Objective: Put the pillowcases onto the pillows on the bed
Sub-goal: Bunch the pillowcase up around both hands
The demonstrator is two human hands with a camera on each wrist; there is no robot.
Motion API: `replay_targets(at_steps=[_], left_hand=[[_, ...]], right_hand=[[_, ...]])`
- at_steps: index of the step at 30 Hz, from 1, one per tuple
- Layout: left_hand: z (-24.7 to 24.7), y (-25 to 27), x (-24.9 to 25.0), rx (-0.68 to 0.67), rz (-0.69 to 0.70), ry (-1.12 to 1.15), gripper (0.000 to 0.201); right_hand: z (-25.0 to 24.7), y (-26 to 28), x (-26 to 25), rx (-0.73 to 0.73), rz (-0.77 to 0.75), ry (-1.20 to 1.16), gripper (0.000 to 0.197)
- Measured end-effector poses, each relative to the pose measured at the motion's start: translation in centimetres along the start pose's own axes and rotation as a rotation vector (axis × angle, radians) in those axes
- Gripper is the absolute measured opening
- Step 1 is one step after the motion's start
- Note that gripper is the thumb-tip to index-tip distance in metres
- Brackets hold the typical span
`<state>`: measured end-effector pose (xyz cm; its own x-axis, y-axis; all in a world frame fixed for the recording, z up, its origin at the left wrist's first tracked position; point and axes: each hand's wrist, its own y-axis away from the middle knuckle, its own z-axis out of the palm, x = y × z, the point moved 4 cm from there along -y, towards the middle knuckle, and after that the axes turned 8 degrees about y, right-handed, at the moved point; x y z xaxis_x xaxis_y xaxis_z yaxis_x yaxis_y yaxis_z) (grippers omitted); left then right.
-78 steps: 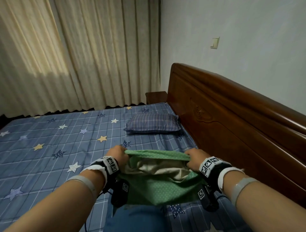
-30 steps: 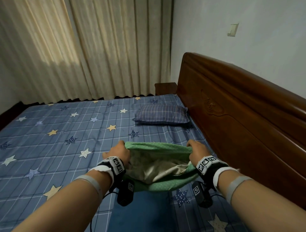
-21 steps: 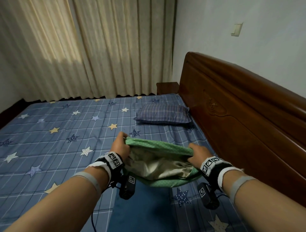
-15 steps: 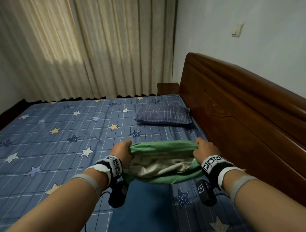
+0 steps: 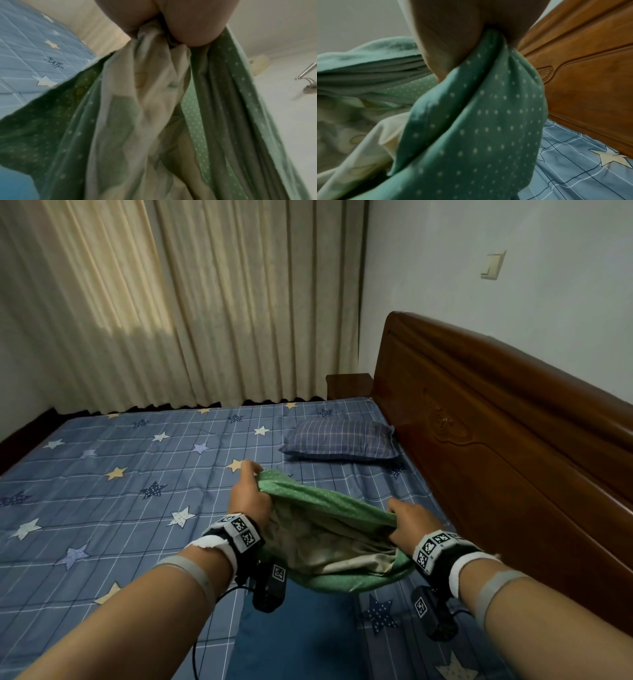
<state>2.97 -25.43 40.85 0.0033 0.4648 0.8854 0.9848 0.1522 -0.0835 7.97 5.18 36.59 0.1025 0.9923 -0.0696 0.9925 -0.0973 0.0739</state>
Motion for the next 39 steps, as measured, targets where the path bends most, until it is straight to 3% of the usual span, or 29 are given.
replay_targets(at_steps=[6,10,14,17,21,23,27,31,33,36,39], left_hand=[[0.1,0.1,-0.2,-0.001,0.07,-0.036,0.037],[0.1,-0.3,-1.2,0.029,0.07,-0.202,0.032],[0.2,0.0,-1.6,-0.022,0.13,-0.444,0.022],[0.6,1.0,-2.2,-0.123,0.198,-0.644,0.019],[-0.6,0.8,-3.3,-0.059,-0.052,-0.458,0.007],[-1.0,0.6,-3.2,-0.035,-0.107,-0.316,0.022],[-1.4,0.7,-1.9,0.046,-0.041,-0.194,0.034],[-0.8,1.6,-0.9,0.055,0.054,-0.159,0.034],[-0.5,2.0,-1.2,0.023,0.072,-0.179,0.036],[-0.2,2.2,-2.5,0.015,0.097,-0.298,0.034],[-0.2,2.4,-2.8,0.008,0.055,-0.43,0.031]], right_hand=[[-0.3,-0.3,0.9,-0.012,0.014,-0.037,0.027],[-0.5,-0.2,0.8,-0.071,0.023,0.048,0.013],[-2.4,0.2,1.4,0.122,0.189,-0.05,0.017],[-4.1,0.2,0.8,0.302,0.19,-0.148,0.037],[-4.7,-0.1,-0.4,0.325,0.082,-0.217,0.054],[-3.8,0.0,-0.5,0.287,0.019,-0.184,0.056],[-1.1,0.1,-0.4,0.163,-0.073,-0.048,0.05],[-1.1,0.1,0.9,0.208,0.122,-0.037,0.046],[-1.2,-0.2,1.7,0.23,0.184,-0.121,0.055],[-1.4,-0.6,2.2,0.234,0.152,-0.261,0.064],[-1.0,-1.0,1.9,0.194,0.071,-0.284,0.056]])
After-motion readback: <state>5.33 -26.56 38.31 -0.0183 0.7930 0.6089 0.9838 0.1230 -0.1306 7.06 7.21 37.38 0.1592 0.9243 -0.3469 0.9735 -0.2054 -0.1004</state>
